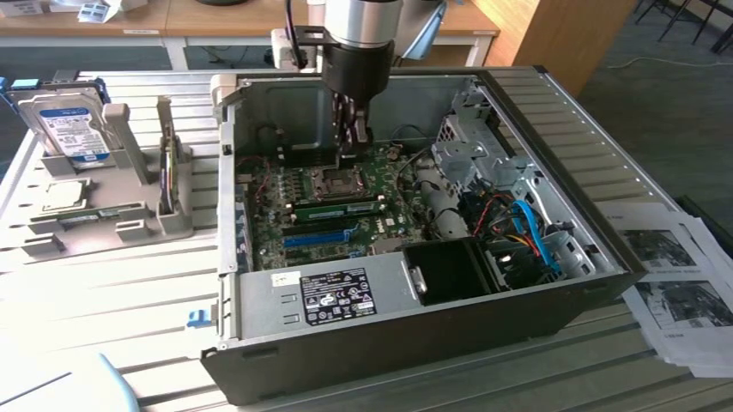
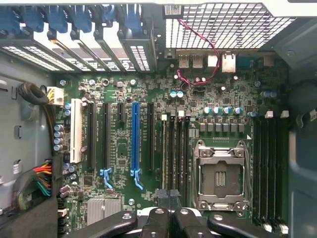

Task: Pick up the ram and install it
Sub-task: 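Press down the ram until it locks into place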

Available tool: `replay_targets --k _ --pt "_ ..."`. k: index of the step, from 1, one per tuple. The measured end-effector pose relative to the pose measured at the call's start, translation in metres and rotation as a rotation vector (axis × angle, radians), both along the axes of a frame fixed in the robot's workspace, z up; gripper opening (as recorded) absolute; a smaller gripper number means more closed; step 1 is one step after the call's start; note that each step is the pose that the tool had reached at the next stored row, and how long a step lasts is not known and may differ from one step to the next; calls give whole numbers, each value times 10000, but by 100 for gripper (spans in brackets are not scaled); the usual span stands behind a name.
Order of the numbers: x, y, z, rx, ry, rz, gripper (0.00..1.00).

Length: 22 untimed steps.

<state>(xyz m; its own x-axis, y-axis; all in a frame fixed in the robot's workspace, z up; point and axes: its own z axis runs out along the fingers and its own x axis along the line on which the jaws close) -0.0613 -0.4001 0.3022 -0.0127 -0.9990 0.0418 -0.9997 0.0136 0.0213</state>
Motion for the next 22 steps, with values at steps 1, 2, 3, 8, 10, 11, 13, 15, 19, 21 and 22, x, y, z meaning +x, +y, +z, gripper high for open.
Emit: replay_targets --k 1,2,3,8,10,11,13,15,19,21,22 --pt "0 0 10 0 0 1 9" --pt "0 0 19 -1 0 0 9" --pt "0 0 29 0 1 0 9" --pt "0 0 78 0 0 0 9" --pt "0 0 98 -1 1 0 9" --pt "0 0 108 -1 1 1 9" --pt "0 0 126 0 1 0 9" --pt "0 0 138 0 0 1 9" --pt "0 0 139 0 0 0 9" --pt "0 0 140 0 0 0 9" --pt "0 0 142 -1 1 1 9"
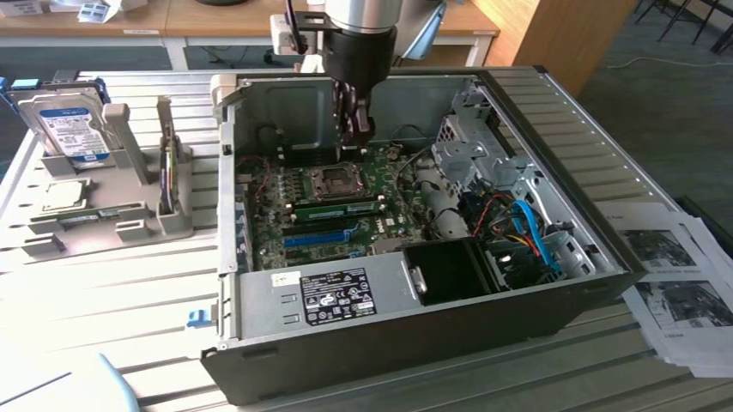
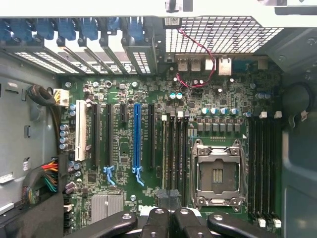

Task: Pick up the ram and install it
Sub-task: 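Press down the ram until it locks into place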

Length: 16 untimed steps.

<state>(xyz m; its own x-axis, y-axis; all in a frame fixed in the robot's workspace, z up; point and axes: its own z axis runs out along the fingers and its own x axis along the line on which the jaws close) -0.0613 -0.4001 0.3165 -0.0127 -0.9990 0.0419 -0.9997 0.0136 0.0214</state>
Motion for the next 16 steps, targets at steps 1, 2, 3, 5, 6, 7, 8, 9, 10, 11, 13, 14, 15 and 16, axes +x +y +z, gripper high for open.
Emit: replay_targets --k 1,2,3,5,6,7,8,9,10,11,13,14,15,16 --pt "0 0 6 -3 2 0 9" --pt "0 0 13 -1 0 0 9" --pt "0 0 22 0 -1 -1 9" --pt "0 0 41 0 0 0 9" --pt "0 0 52 0 -1 -1 9" --pt "0 0 61 1 0 0 9" --pt "0 0 71 1 -1 0 9" --pt "0 0 82 2 -1 0 9" --pt "0 0 93 1 -1 0 9" --pt "0 0 104 1 -1 0 9" --pt "0 0 125 1 -1 0 9" --pt "0 0 134 1 -1 0 9" --pt "0 0 143 0 -1 -1 9" --pt "0 0 152 1 -1 0 9"
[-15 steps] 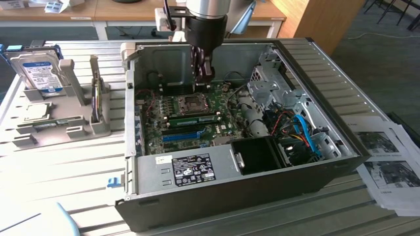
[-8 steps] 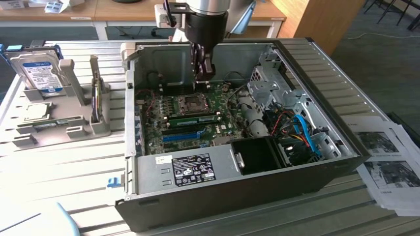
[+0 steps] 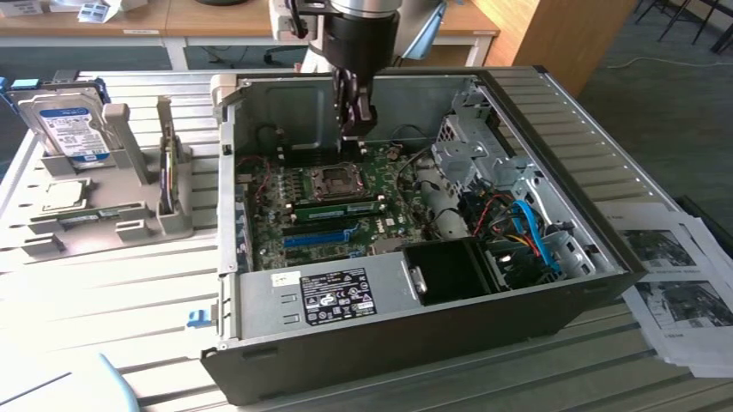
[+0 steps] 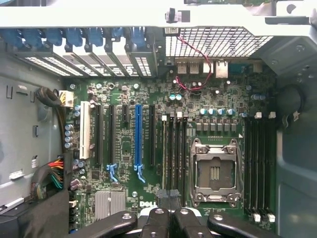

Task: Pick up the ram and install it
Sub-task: 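Press down the ram until it locks into place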

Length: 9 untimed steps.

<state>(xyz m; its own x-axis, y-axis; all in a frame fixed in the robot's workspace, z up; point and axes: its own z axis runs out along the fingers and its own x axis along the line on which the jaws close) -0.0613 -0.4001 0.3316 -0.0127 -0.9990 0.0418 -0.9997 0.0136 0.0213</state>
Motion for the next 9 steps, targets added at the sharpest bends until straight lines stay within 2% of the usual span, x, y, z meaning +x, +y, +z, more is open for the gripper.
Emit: replay_targets --k 9 --pt "0 0 52 2 -1 0 9"
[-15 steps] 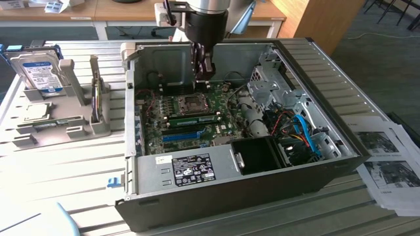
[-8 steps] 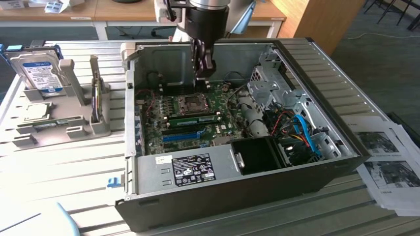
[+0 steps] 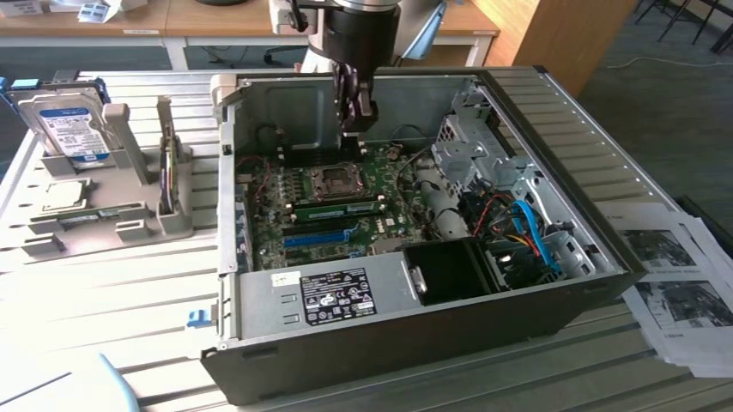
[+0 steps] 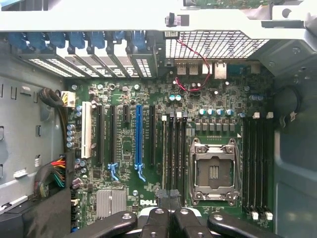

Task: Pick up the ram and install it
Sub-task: 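Press down the ram until it locks into place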

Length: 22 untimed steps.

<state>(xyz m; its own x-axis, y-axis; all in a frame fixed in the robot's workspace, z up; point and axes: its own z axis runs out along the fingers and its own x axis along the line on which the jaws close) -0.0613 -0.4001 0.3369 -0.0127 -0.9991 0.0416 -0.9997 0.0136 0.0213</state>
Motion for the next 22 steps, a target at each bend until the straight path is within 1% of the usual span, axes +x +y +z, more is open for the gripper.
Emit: replay_targets --k 14,22 --pt "0 0 1 -2 1 -50 9" --pt "0 0 1 -2 1 -590 9"
